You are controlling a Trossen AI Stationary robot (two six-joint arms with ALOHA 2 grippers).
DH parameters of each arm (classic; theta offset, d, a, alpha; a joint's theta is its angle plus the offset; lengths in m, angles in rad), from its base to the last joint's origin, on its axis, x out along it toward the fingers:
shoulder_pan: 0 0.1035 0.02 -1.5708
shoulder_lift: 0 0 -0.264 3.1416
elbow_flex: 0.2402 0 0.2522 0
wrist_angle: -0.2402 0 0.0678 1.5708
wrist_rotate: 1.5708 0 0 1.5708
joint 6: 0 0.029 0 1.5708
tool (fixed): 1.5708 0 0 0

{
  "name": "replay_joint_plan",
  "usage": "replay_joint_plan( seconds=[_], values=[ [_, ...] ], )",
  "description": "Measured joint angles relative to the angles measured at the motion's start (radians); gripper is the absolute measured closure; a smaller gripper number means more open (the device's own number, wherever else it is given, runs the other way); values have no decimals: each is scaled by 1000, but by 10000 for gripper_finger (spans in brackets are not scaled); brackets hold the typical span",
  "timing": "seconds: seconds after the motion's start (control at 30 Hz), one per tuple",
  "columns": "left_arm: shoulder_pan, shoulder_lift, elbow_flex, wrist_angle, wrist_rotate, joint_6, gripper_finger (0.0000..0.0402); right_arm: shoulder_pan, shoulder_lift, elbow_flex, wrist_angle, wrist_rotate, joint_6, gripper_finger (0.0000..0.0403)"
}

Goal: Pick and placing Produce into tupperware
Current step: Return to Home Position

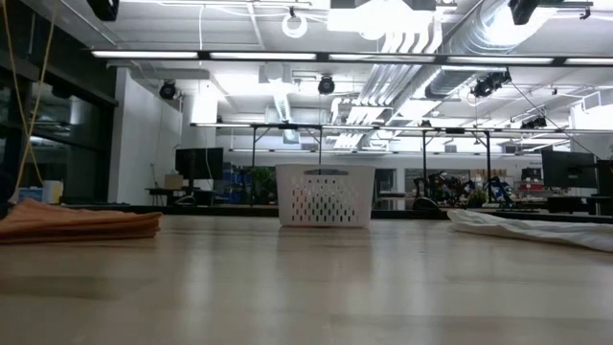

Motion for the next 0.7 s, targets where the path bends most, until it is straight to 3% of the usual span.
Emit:
replay_joint_plan(
  seconds=[0.2, 0.4, 0.7],
  values=[
    [0, 0, -88, 37, -8, -12, 401, 0, 9, 0, -2, 7, 11, 403],
    [0, 0, -210, 255, 22, 3, 401, 0, 15, 0, -2, 20, 33, 403],
    [-2, -44, -322, 377, 44, -5, 401, 0, 15, 0, -3, 19, 55, 403]
  ],
)
